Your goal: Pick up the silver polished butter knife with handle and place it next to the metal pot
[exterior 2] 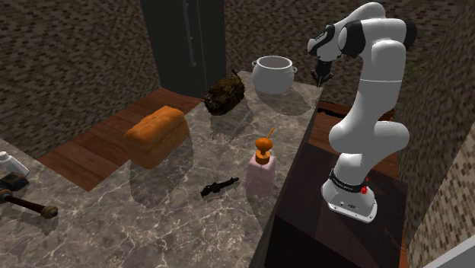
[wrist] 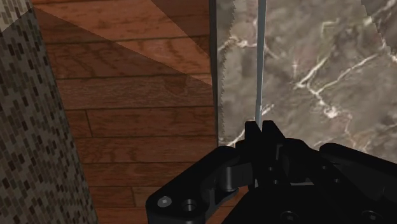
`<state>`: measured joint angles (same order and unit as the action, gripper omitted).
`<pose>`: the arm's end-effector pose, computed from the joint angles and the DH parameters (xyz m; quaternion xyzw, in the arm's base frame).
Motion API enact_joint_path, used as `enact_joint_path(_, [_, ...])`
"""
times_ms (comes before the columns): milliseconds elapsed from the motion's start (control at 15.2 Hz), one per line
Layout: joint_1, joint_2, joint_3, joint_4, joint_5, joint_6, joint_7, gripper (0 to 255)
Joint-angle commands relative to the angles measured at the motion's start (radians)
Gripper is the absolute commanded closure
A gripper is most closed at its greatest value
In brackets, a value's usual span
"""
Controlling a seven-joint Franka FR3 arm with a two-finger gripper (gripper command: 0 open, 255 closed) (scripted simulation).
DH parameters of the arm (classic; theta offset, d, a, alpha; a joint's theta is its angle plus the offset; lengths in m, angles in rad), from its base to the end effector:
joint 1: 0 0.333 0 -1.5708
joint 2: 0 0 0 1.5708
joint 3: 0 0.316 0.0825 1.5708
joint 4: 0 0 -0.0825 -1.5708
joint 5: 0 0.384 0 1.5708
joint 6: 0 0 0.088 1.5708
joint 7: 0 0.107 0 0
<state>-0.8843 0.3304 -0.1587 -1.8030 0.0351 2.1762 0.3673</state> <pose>0.3306 -0.5500 0.3694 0.7581 -0.6516 0.0187 0.0181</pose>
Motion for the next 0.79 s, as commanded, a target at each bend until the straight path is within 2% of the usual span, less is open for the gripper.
enact_joint_path(0, [0.000,0.000,0.000,0.000,0.000,0.001,0.000,255])
enact_joint_path(132, [0.000,0.000,0.000,0.000,0.000,0.000,0.000,255])
enact_joint_path(198, [0.000,0.000,0.000,0.000,0.000,0.000,0.000,0])
enact_joint_path(528, [0.000,0.000,0.000,0.000,0.000,0.000,0.000,0])
enact_joint_path(726, [0.004,-0.044,-0.003,0.042,-0.008,-0.085,0.005,0])
